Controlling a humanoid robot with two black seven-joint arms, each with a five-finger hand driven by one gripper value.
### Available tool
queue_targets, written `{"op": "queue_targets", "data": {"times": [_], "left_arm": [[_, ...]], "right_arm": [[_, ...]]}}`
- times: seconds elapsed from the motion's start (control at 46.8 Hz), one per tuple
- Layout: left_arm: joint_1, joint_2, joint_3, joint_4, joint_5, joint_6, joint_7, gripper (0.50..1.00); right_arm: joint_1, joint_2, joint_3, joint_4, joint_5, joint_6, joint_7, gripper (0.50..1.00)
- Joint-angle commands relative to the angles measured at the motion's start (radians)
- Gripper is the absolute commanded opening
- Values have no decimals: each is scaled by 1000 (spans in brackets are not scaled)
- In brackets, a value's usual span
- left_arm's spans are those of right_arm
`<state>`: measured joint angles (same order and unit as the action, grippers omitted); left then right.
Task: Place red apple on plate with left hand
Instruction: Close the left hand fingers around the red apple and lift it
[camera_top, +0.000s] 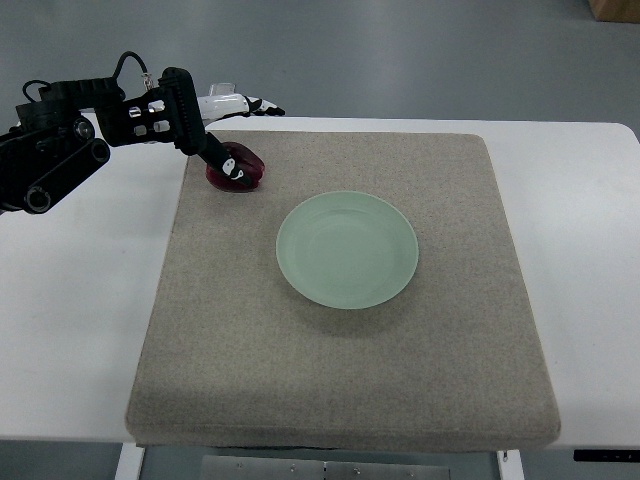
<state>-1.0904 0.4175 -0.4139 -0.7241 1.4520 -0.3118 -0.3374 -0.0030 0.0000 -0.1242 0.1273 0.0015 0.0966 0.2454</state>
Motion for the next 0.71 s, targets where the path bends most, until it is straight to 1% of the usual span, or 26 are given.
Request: {"op": "queue_targets", "data": {"times": [0.0, 0.064, 0.128, 0.299, 0.47, 0.534, 0.577, 0.599, 0.684], "left_arm": [[0, -3, 47, 0, 30, 57, 0, 979], [1, -5, 79, -1, 31, 97, 0, 979], [1, -5, 101, -1, 33, 118, 0, 979], [0, -3, 127, 3, 41, 129, -2, 979], [3, -5, 127, 20, 61, 151, -2, 966], [3, -5, 129, 22, 62, 151, -2, 934], [3, -5, 130, 23, 62, 151, -2, 924], [3, -5, 130, 25, 62, 152, -2, 907], [1, -5, 130, 28, 62, 152, -2, 900]], "right_arm": [[0, 0, 0, 0, 0, 0, 0, 964], [0, 0, 0, 0, 0, 0, 0, 964], [0, 0, 0, 0, 0, 0, 0, 964], [0, 0, 0, 0, 0, 0, 0, 964], [0, 0, 0, 0, 0, 0, 0, 964], [0, 0, 0, 0, 0, 0, 0, 964], [0, 0, 0, 0, 0, 0, 0, 962], [0, 0, 0, 0, 0, 0, 0, 964], [0, 0, 0, 0, 0, 0, 0, 964]]}}
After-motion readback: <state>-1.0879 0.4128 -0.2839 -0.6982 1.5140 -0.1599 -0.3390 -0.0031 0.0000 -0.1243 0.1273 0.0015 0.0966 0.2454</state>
